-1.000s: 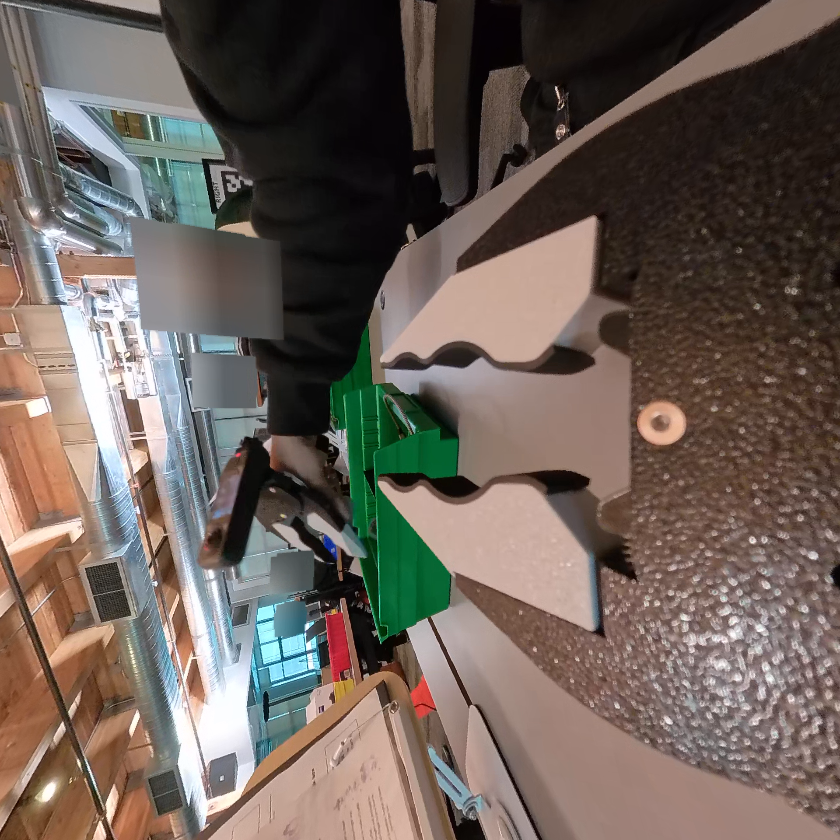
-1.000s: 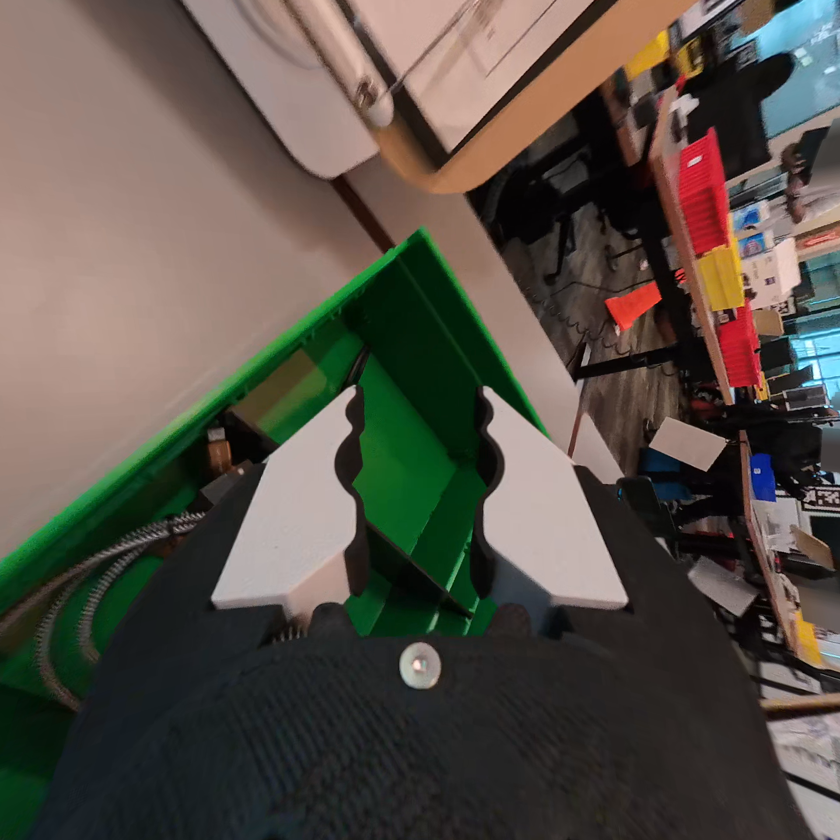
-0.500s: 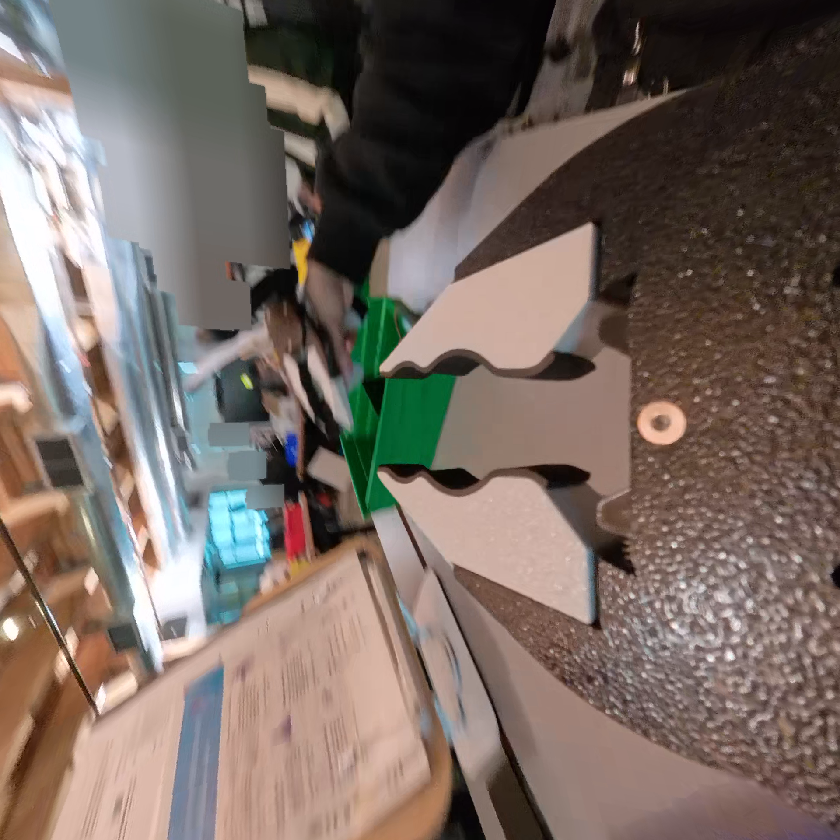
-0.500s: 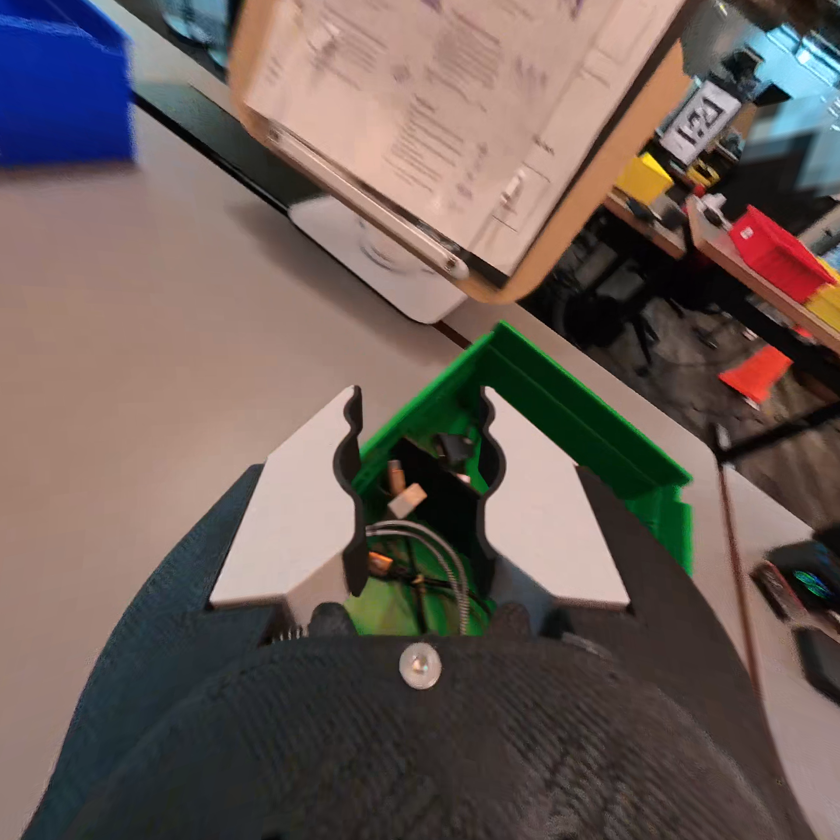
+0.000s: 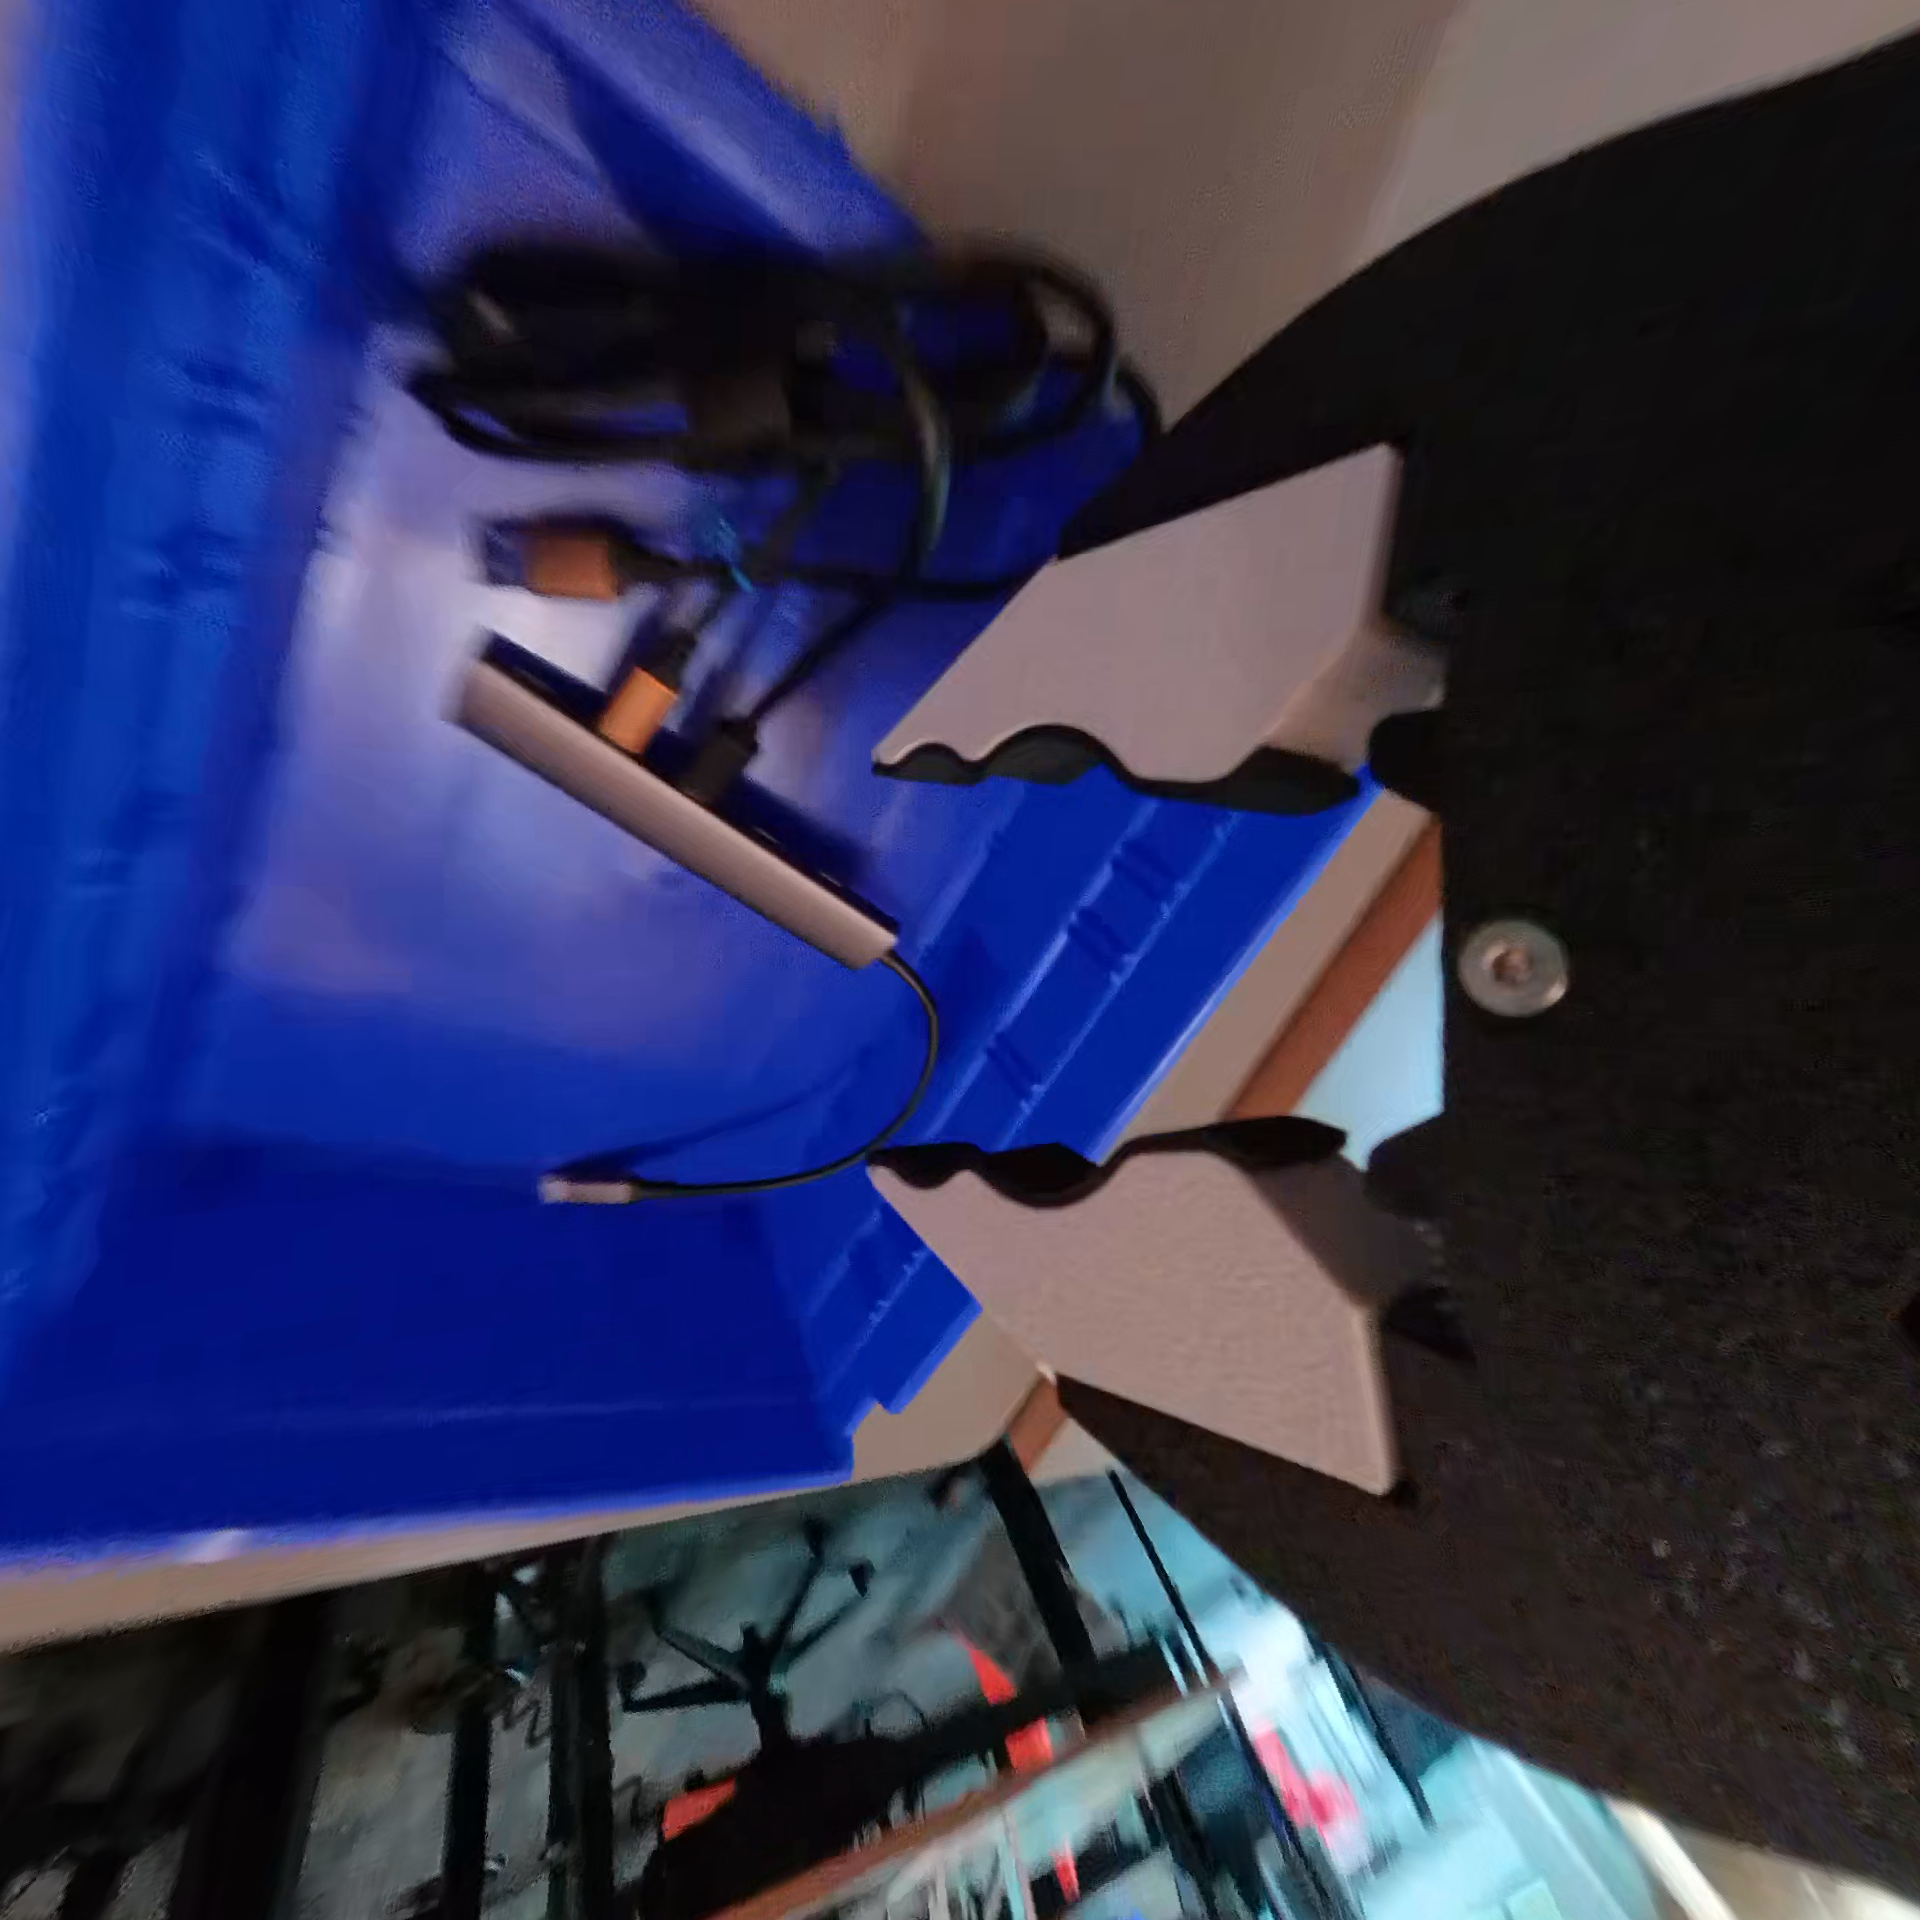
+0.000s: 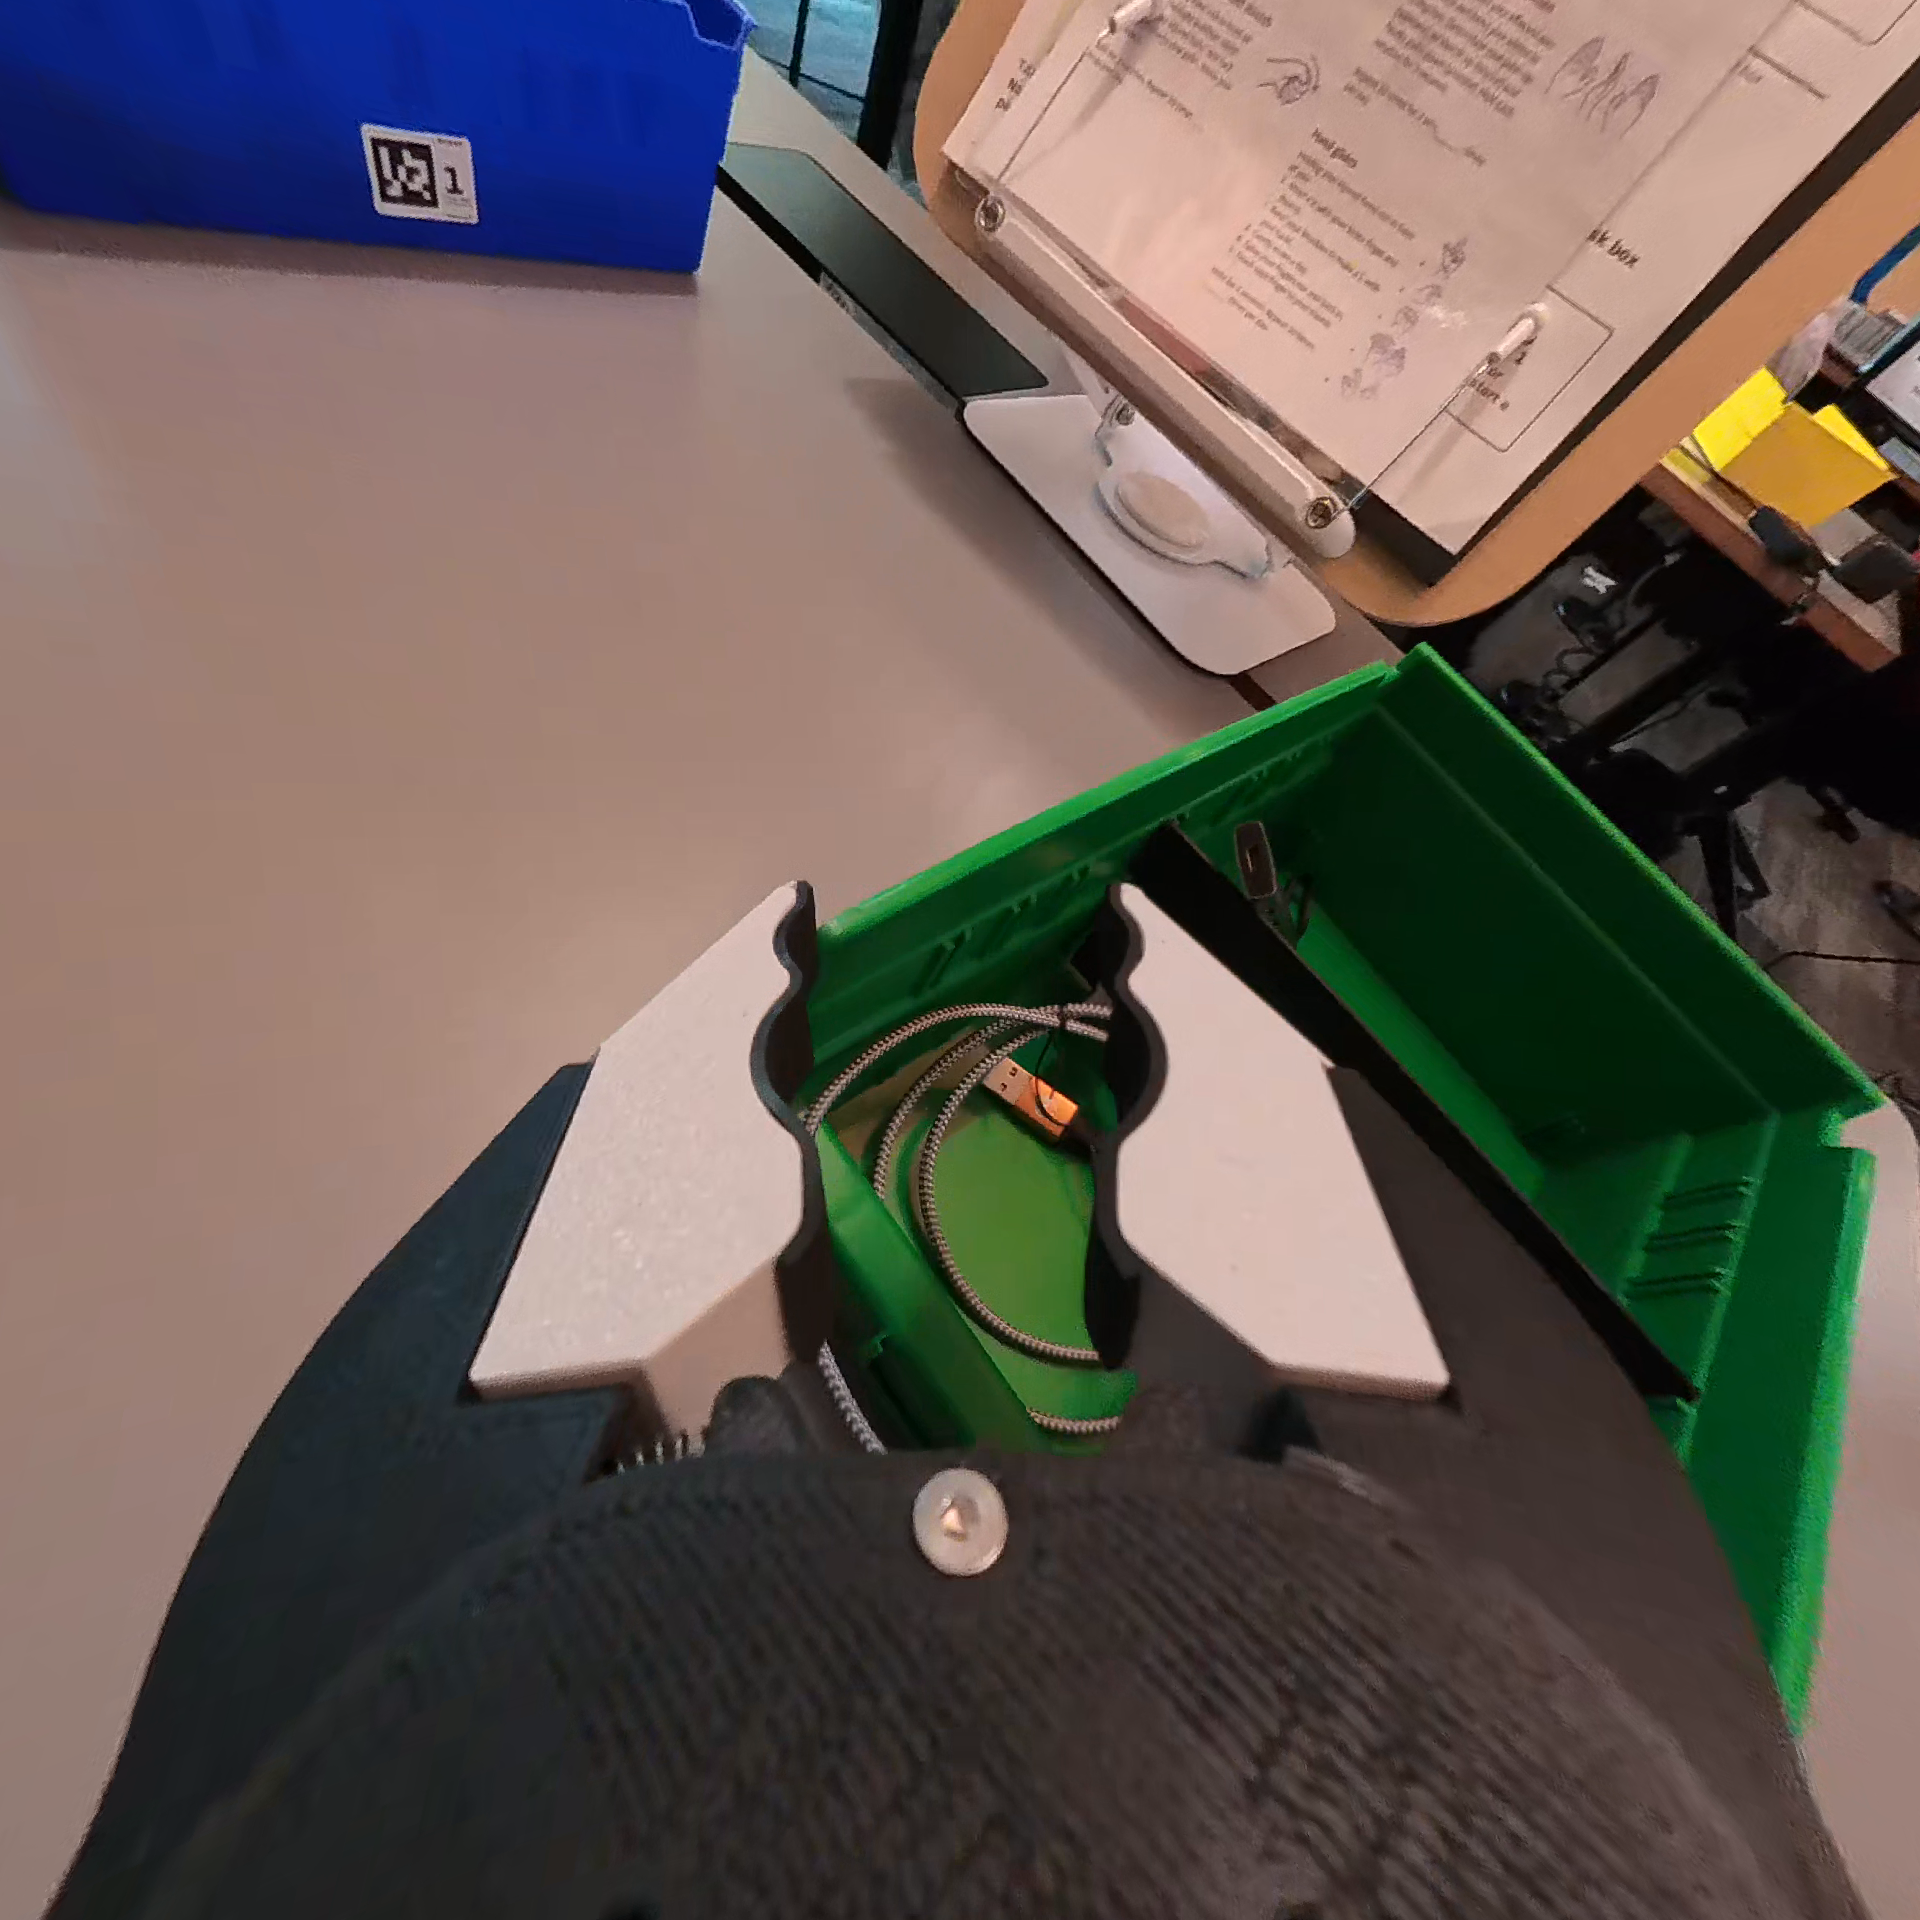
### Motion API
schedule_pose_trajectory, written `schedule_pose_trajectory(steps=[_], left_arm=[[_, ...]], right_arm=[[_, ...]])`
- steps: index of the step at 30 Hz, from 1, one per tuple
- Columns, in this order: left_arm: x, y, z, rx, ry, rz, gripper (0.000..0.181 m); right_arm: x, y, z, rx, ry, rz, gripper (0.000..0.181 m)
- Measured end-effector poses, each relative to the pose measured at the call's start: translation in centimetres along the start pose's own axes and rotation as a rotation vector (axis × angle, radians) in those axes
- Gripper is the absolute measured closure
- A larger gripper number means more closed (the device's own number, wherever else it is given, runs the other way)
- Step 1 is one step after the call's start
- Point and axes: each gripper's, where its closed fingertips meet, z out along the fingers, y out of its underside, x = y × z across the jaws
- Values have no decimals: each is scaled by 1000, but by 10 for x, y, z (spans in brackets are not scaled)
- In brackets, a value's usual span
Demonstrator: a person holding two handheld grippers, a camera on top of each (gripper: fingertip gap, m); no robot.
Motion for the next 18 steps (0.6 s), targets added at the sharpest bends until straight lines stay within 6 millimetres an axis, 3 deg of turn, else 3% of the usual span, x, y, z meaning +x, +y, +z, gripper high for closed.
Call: schedule_pose_trajectory(steps=[3, 6, 8, 9, 11, 14, 16, 18], left_arm=[[0, 17, 45, -153, -59, 192, 111], [5, 23, 75, -194, -98, 280, 121], [5, 23, 86, -186, -150, 297, 141], [3, 23, 88, -189, -183, 306, 161], [-2, 21, 87, -185, -251, 289, 168], [-29, 11, 57, -154, -421, 228, 171], [-53, -5, 13, -102, -573, 174, 173], [-74, -27, -45, -57, -752, 180, 173]], right_arm=[[-1, -6, -6, 20, 4, -34, 127], [3, -7, -15, 21, 20, -57, 127], [7, -7, -20, 29, 33, -52, 128], [9, -7, -21, 32, 33, -43, 128], [11, -9, -22, 43, 44, -27, 127], [10, -16, -27, 64, 52, -33, 127], [7, -24, -31, 99, 45, -21, 128], [1, -39, -34, 163, 20, 40, 127]])
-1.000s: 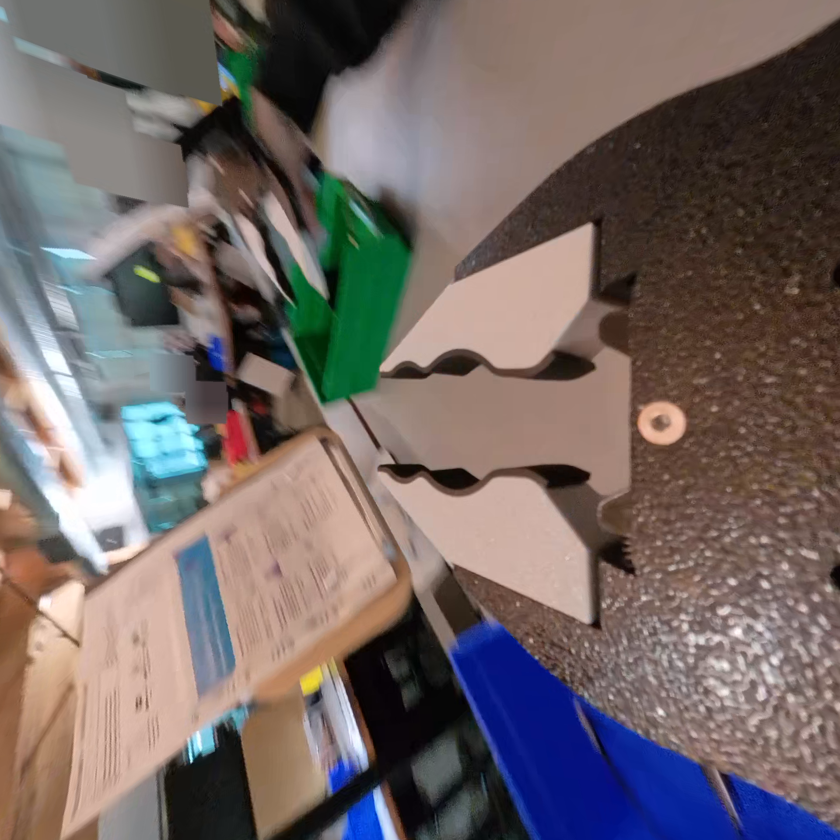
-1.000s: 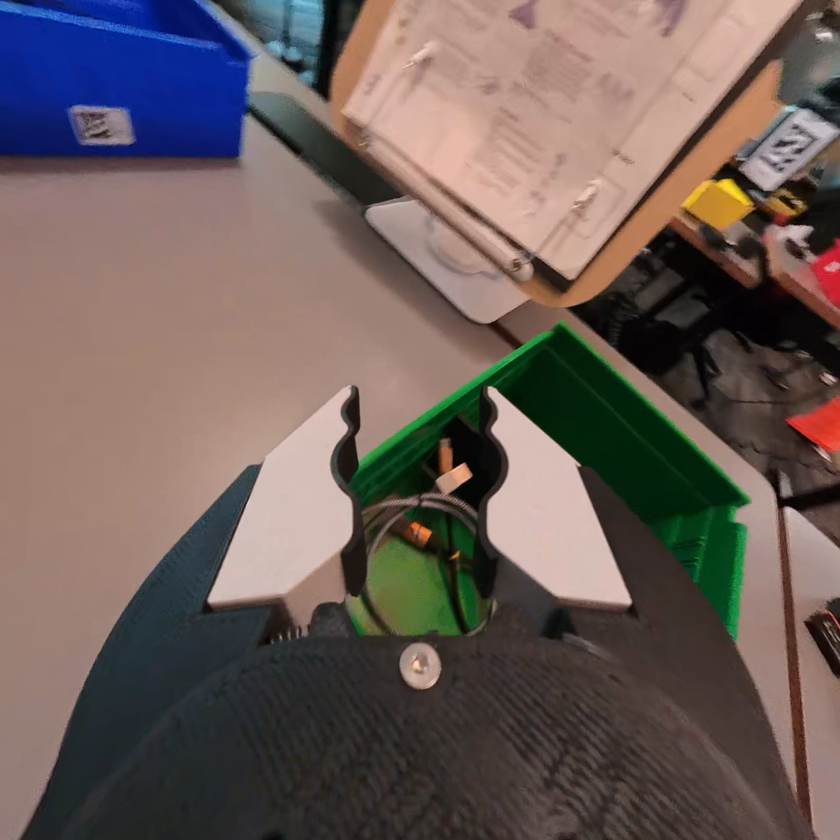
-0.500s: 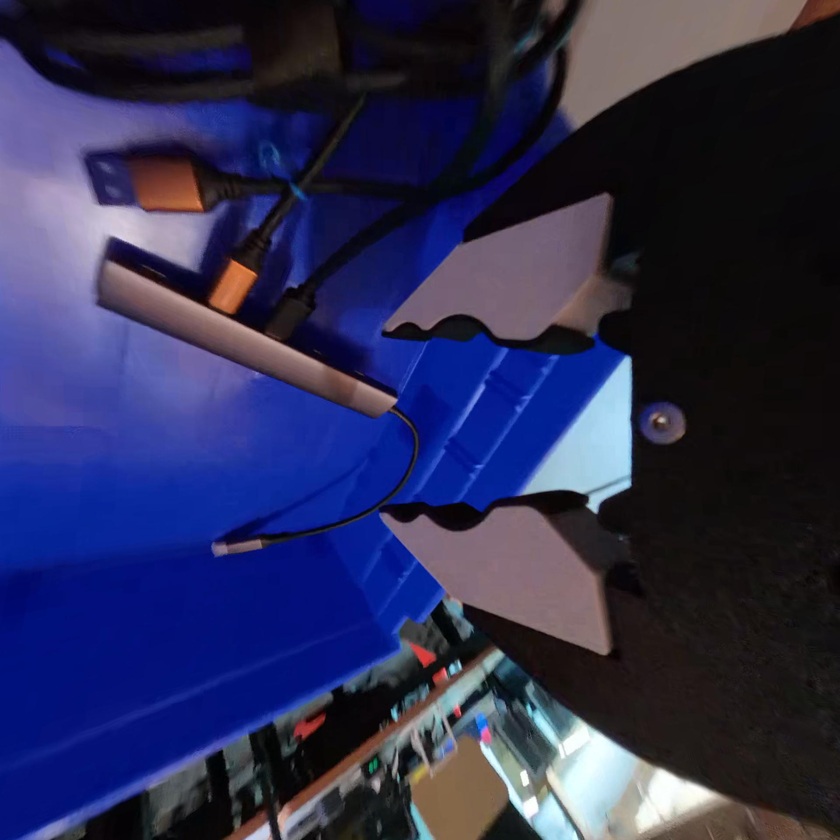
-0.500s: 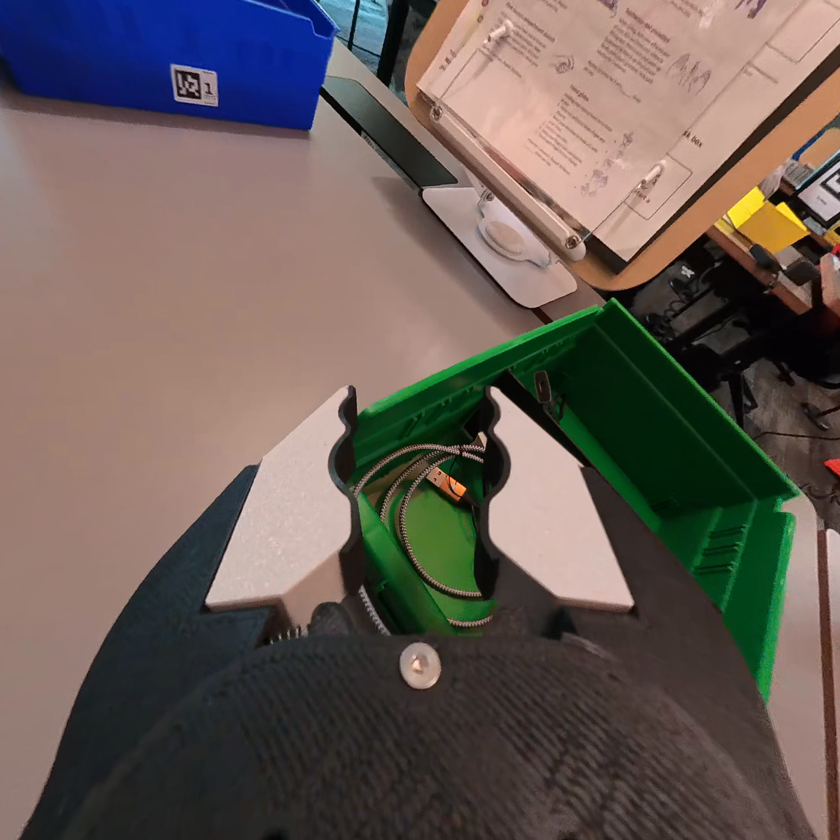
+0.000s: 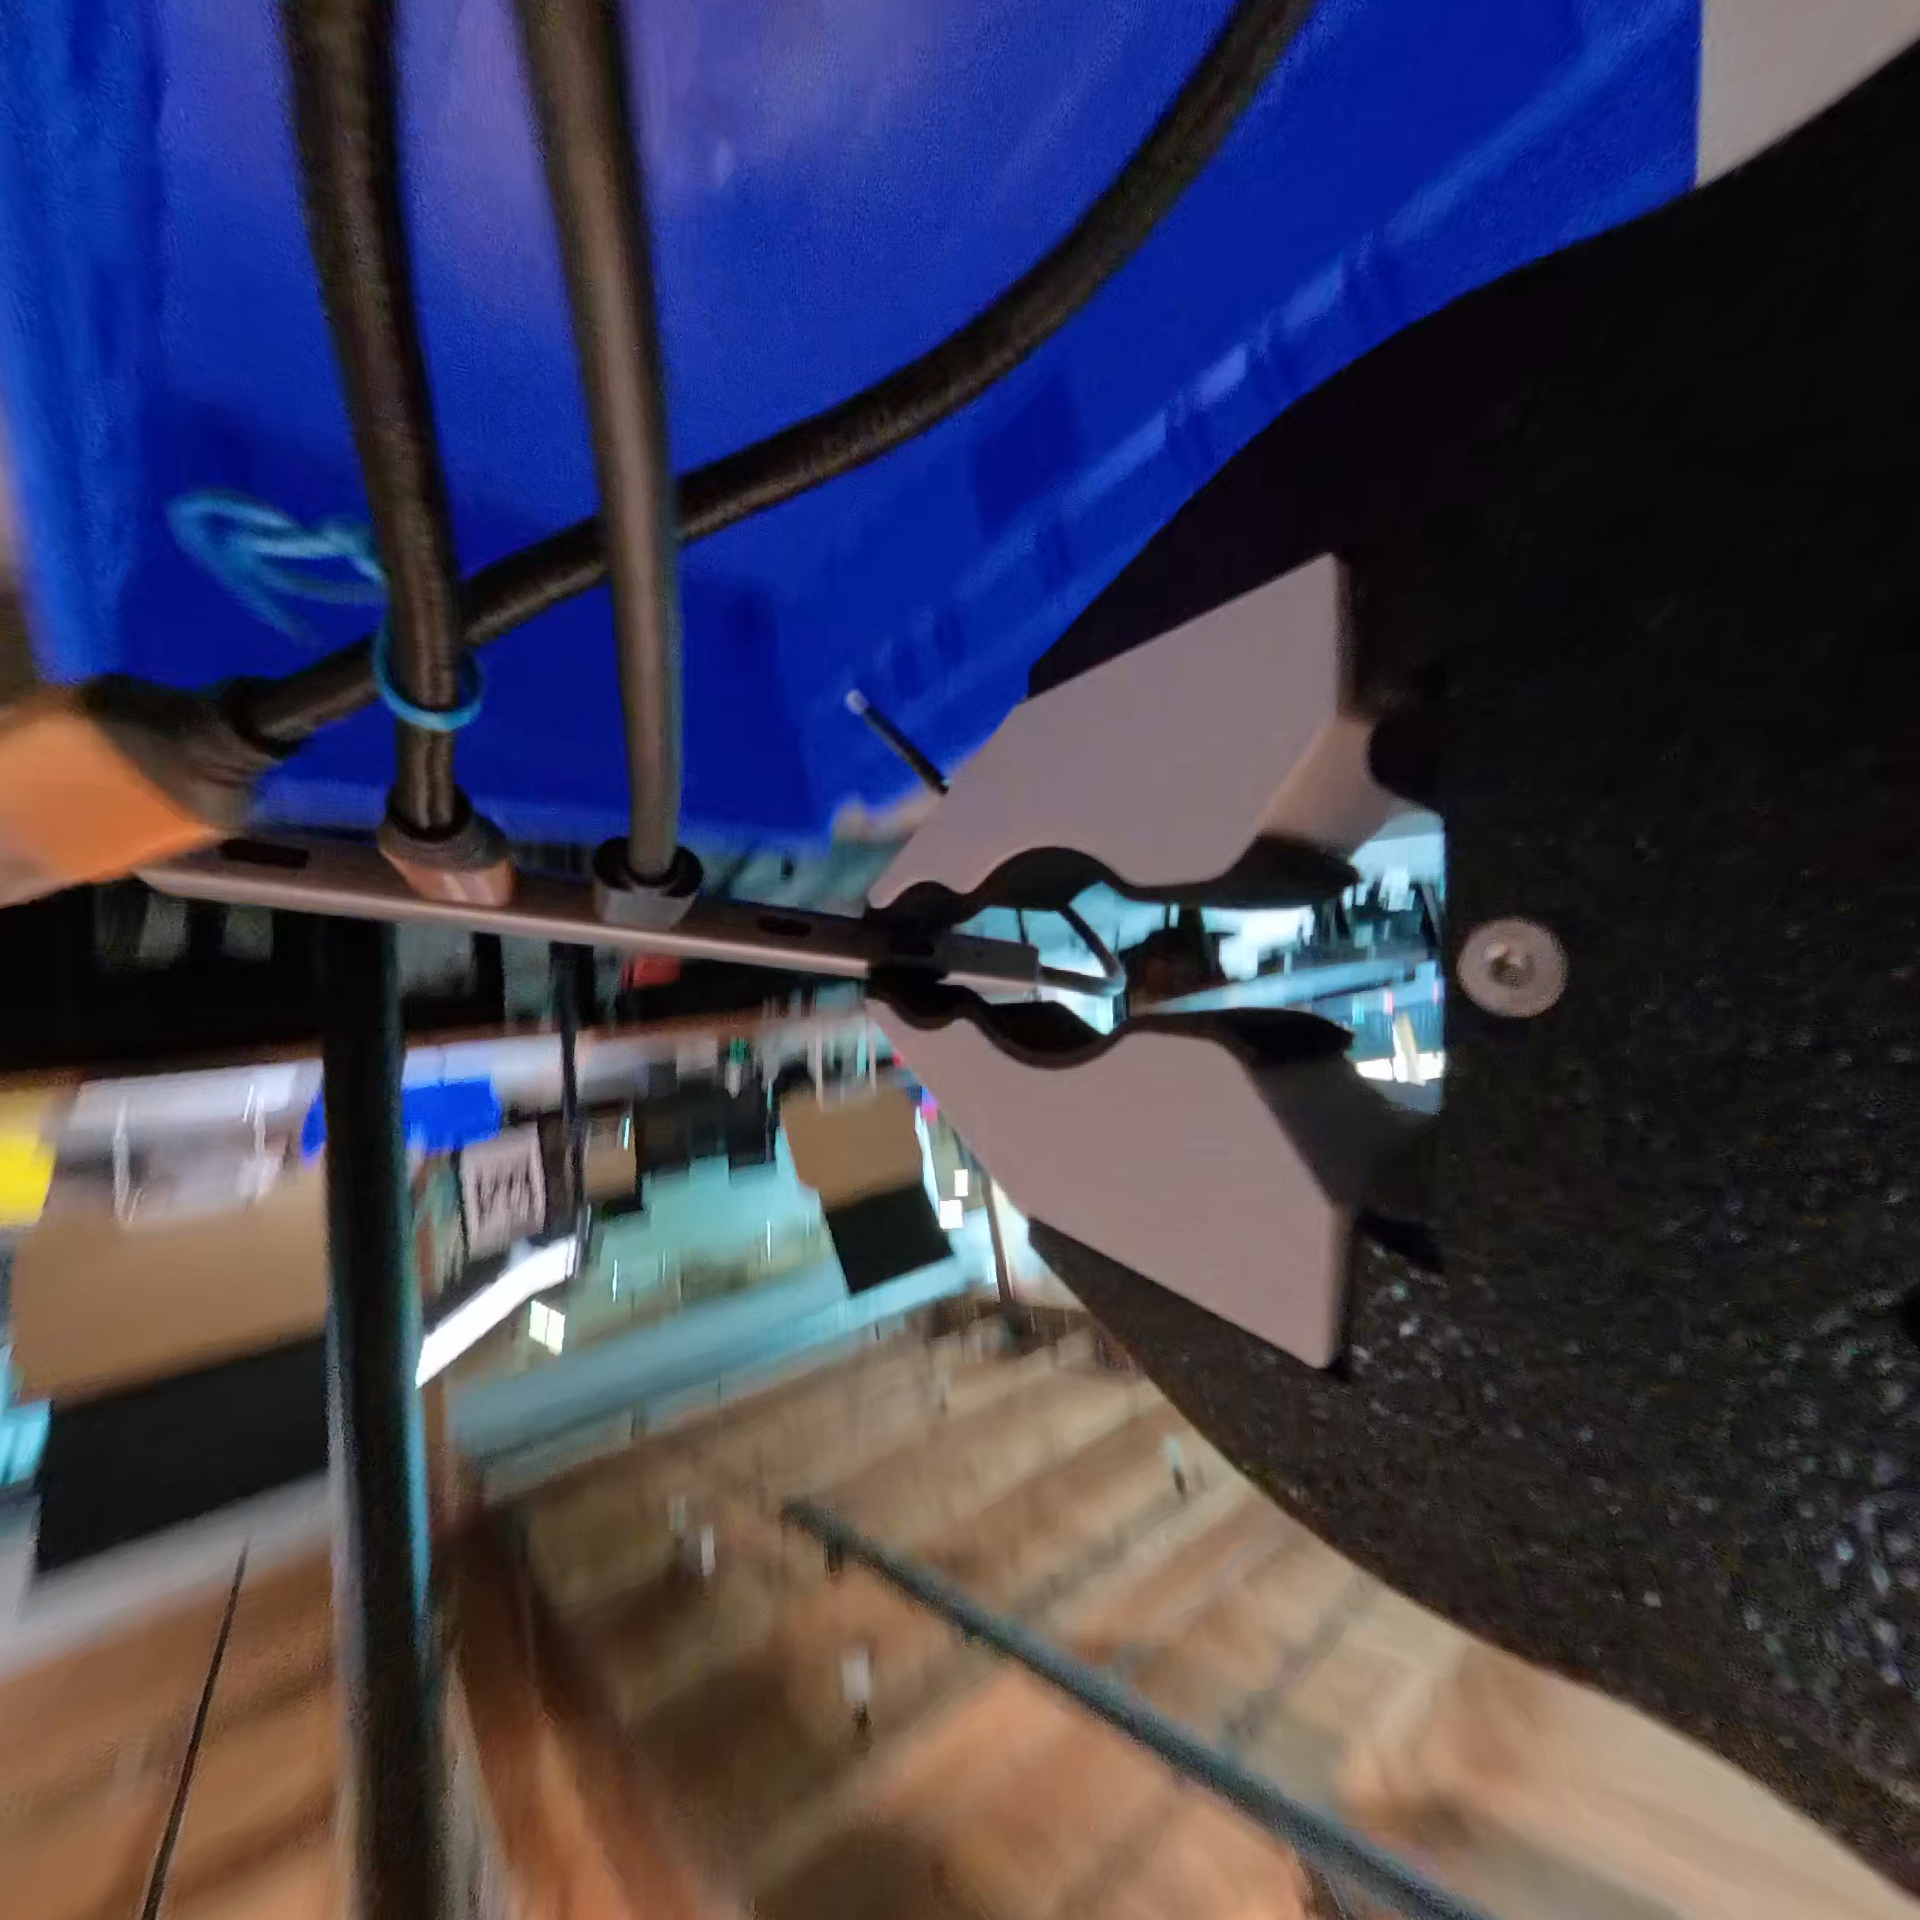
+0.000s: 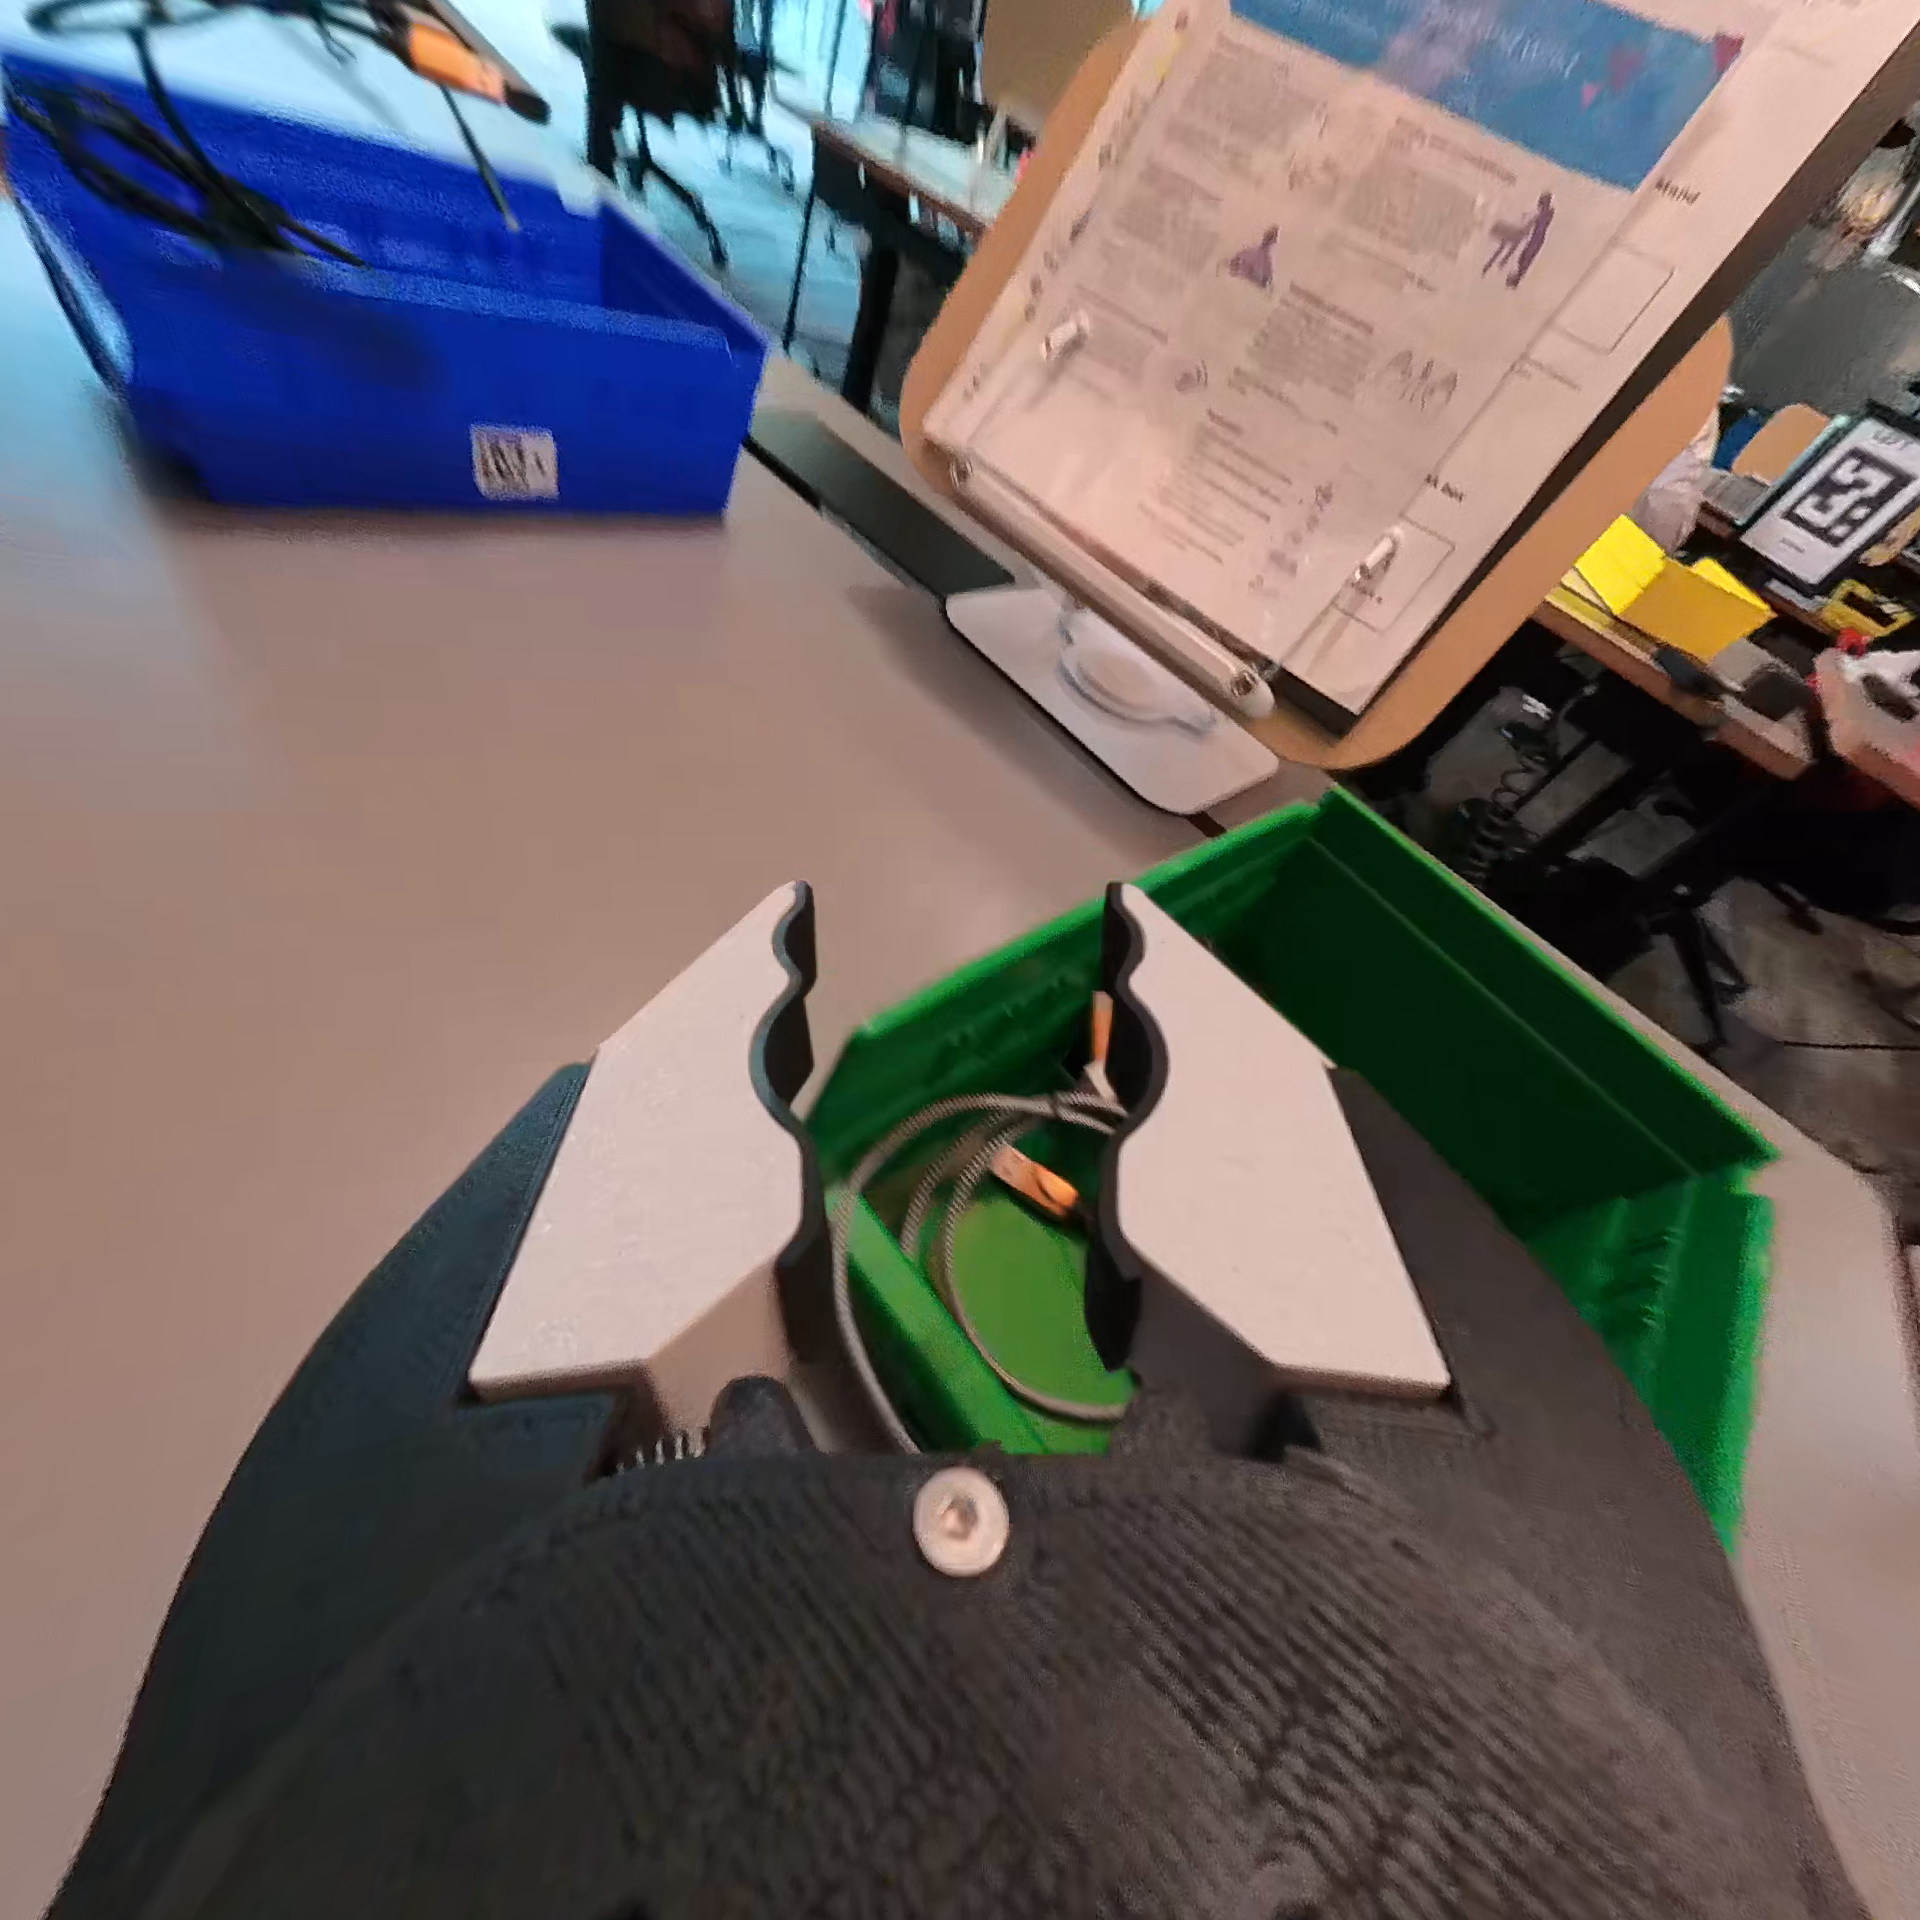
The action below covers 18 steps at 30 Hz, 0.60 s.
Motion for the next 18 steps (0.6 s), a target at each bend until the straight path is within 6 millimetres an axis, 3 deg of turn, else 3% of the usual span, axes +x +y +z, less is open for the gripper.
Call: schedule_pose_trajectory(steps=[4, 7, 9, 12, 15, 18], left_arm=[[-101, -43, -90, 41, -374, 81, 174], [-137, -97, -163, 134, -563, 124, 174], [-137, -143, -204, 232, -648, 192, 174], [-110, -209, -247, 377, -728, 291, 175], [-69, -258, -261, 478, -742, 365, 174], [-37, -284, -258, 532, -727, 403, 174]], right_arm=[[-27, -55, 1, 242, -126, 259, 113], [-60, -97, -2, 408, -315, 494, 98], [-85, -121, -8, 483, -486, 641, 97], [-123, -137, -13, 498, -747, 806, 99], [-145, -140, -22, 487, -955, 921, 113], [-152, -132, -23, 464, -1012, 947, 123]])
